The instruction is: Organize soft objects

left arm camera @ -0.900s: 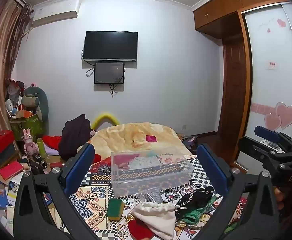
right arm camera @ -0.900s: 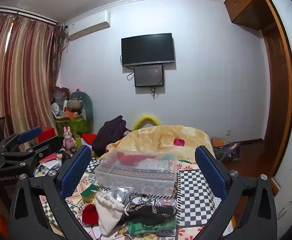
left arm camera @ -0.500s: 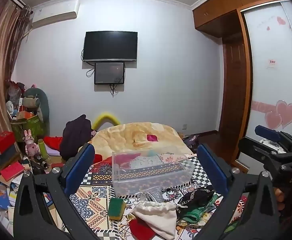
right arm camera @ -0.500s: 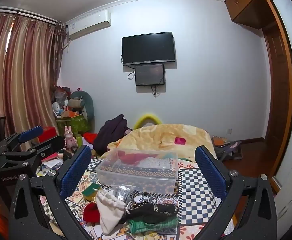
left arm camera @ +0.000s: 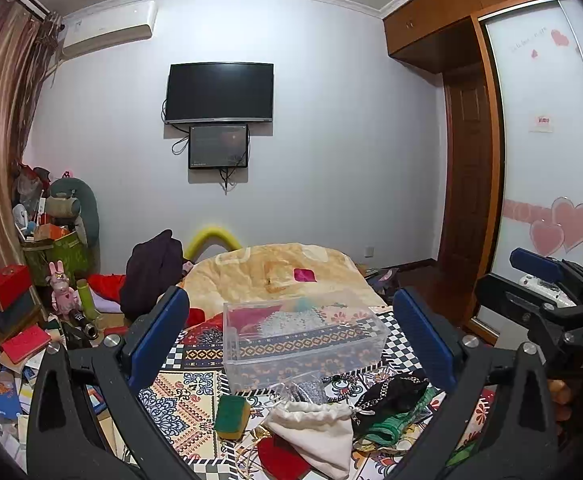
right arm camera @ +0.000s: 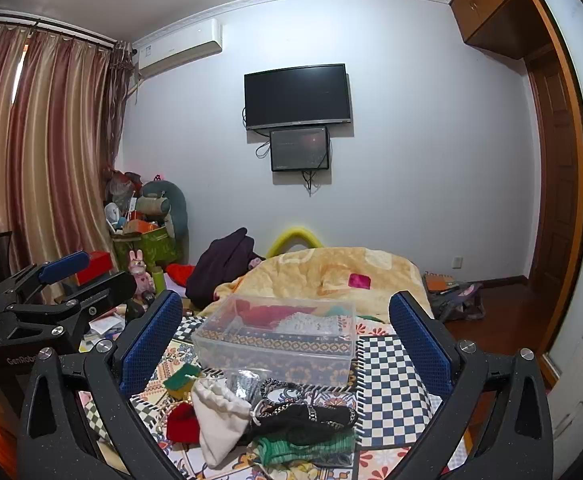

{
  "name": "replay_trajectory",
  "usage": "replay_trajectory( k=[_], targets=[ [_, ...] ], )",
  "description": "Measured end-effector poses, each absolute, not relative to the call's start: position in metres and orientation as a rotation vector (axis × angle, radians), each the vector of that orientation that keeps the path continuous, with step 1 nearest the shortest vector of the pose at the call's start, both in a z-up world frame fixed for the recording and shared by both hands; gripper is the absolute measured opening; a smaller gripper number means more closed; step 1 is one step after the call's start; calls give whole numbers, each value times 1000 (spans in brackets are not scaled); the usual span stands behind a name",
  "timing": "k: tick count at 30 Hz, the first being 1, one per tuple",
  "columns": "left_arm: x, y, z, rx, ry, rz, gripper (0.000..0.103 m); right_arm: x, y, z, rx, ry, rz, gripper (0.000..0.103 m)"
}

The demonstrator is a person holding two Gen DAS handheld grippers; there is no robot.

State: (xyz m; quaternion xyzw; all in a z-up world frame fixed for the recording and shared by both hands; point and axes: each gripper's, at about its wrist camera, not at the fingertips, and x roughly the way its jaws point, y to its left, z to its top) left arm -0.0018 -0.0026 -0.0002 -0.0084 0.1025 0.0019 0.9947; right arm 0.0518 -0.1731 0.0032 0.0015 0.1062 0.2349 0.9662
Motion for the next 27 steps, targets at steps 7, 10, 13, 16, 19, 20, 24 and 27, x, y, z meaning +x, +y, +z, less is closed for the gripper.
replay_trajectory(
  k=[7,10,13,16,19,20,24,27],
  targets=[
    [-1,-3,0,-15,207,1,103,52,-173,4,5,213,478,103],
    [-1,-3,0,-15,207,0,103,51,-173,5,3,211,478,103],
    [-1,-3,0,-14,207,0,103,50,-173,6,2,208,478,103],
    [-1,-3,1,-13,206,-2,103,49,-173,6,3,207,479,103],
    [0,-2,0,-14,206,-5,103,49,-173,6,3,207,479,103],
    [0,-2,0,-13,206,-6,103,49,-173,6,3,207,479,103],
    [-1,-5,-1,-8,205,-7,103,48,-172,6,3,206,479,103],
    [0,-6,-1,-3,202,-1,103,49,-173,6,2,205,479,103]
  ],
)
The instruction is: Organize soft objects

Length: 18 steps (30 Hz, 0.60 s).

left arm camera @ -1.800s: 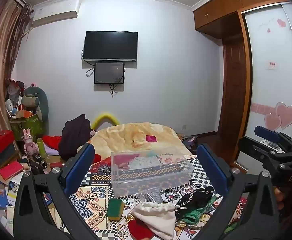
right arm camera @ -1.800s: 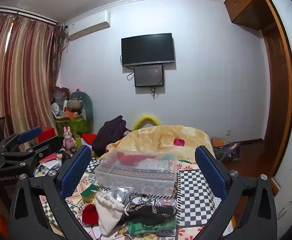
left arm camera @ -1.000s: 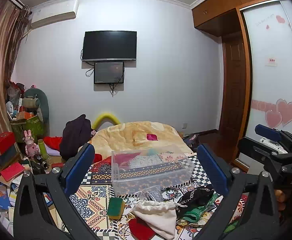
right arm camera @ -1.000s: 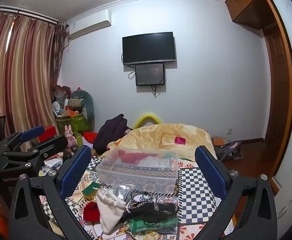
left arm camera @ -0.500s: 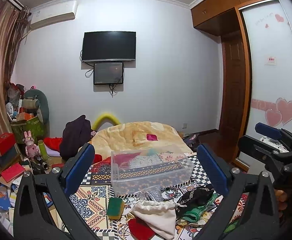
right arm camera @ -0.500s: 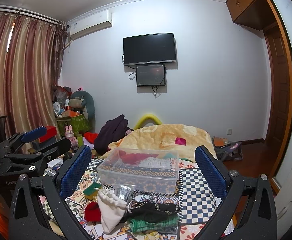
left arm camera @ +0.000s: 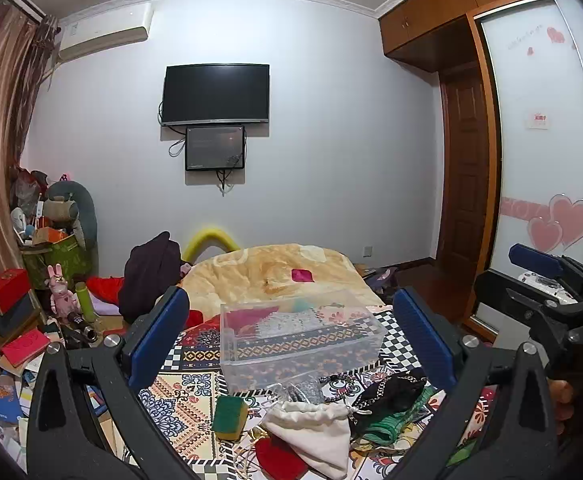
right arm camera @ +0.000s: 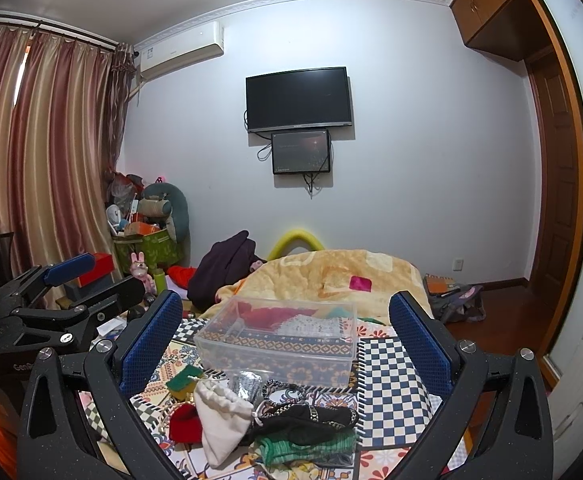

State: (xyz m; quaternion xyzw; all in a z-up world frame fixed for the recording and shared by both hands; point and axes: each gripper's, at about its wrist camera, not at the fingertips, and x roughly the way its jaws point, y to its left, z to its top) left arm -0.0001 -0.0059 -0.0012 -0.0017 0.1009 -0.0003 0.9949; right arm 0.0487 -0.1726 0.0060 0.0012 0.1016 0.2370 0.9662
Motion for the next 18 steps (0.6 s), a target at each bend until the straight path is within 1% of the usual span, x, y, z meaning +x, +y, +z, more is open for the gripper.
replay_trajectory(
  k=[18],
  targets=[
    [-2,-2,-1,-18,200,-4,103,48,-173,8,2,201,479,103]
  ],
)
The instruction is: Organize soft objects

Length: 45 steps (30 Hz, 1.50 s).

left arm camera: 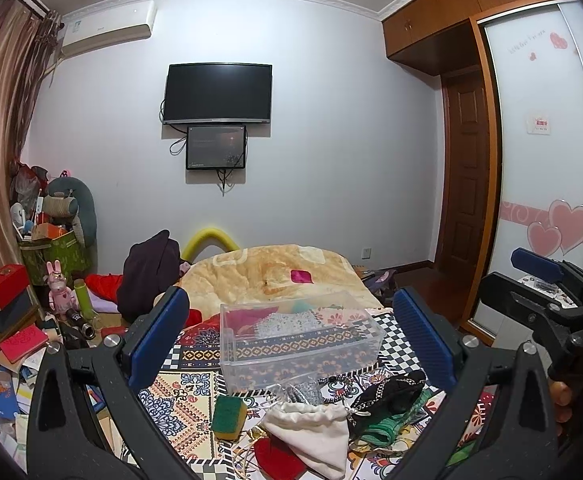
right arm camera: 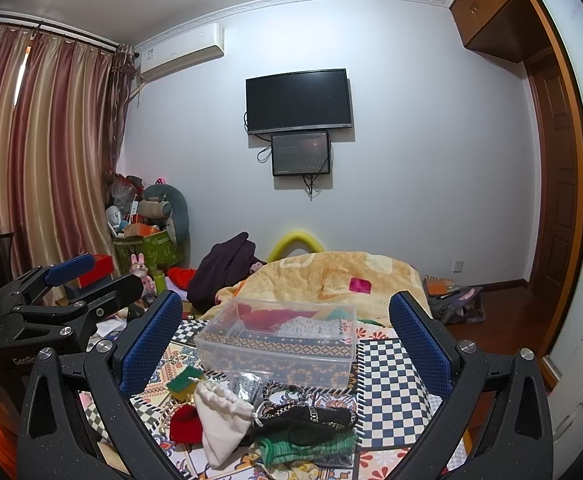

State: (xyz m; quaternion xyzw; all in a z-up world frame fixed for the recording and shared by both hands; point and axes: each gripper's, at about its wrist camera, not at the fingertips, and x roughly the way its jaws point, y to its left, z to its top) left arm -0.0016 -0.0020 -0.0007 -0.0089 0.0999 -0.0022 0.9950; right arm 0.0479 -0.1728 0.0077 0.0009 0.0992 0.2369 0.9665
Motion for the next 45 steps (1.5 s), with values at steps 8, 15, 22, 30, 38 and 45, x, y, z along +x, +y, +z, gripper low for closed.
replay_trajectory(
  k=[8,15,22,30,38,45],
  targets=[
    [1,-2,-2,-25,203,-8,103,46,-174,9,3,198,480,103],
    [1,-1,-5,-28,209,-7,103,47,-174,9,7,205,479,103],
    [12,6,-23,-17,267,16,103,65,-173,-11,-4,276,459,103],
    [50,36,-79,-50,474,74,103,99,-179,-64,-19,475,446,103],
    [90,67,-143,-104,687,119,103,125,-181,-103,19,646,478,103],
    [111,92,-177,-217,783,92,98,134,-176,-117,24,699,500,103]
  ],
)
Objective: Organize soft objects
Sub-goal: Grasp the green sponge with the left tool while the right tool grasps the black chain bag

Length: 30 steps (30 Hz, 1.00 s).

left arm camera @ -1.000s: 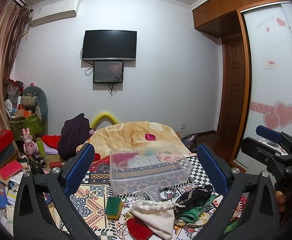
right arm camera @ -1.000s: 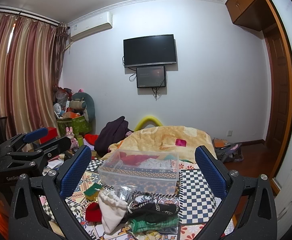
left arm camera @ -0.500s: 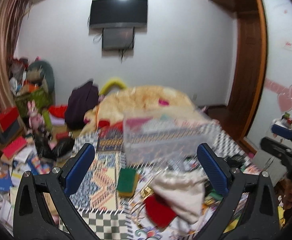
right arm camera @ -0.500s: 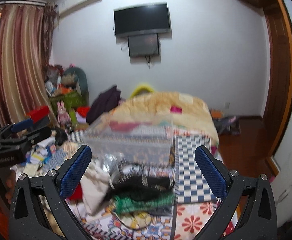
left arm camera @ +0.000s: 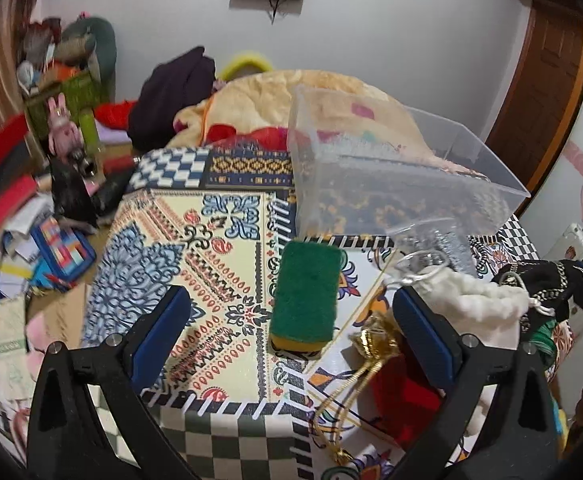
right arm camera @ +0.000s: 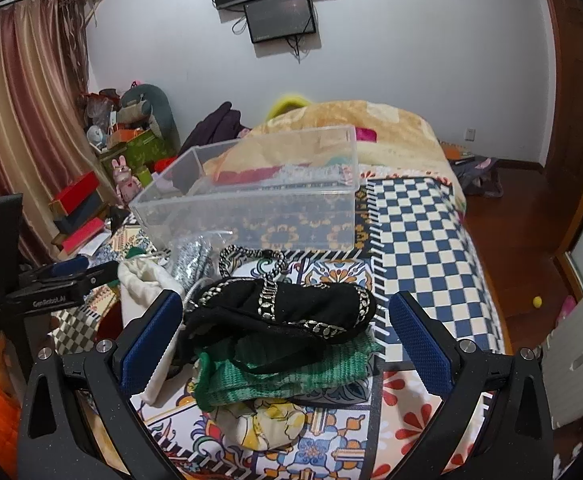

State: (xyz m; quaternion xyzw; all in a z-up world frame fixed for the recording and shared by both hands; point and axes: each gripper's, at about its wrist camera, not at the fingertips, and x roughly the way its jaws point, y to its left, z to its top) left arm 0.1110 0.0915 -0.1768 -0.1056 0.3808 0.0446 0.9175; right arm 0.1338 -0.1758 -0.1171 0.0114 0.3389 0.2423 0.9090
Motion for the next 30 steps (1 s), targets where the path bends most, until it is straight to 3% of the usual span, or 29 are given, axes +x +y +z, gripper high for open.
replay_trajectory(
  k=[1,6,11,18,23,30],
  targets=[
    [112,92,-179,-221,790,90,91,135,-174,-119,23,701,501,102],
    [120,86,-186,-214,823,72,72,139,-170,-121,23,690,512,94],
    [126,81,-190,-211,841,52,35,142,-166,-119,-1,673,516,70],
    [116,81,-177,-191,788,54,33,148,-167,-117,-6,666,512,25],
    [105,82,-153,-173,724,55,33,146,-172,-111,11,637,519,19],
    [99,79,-117,-146,634,41,33,144,-173,-85,-2,553,512,18]
  ],
)
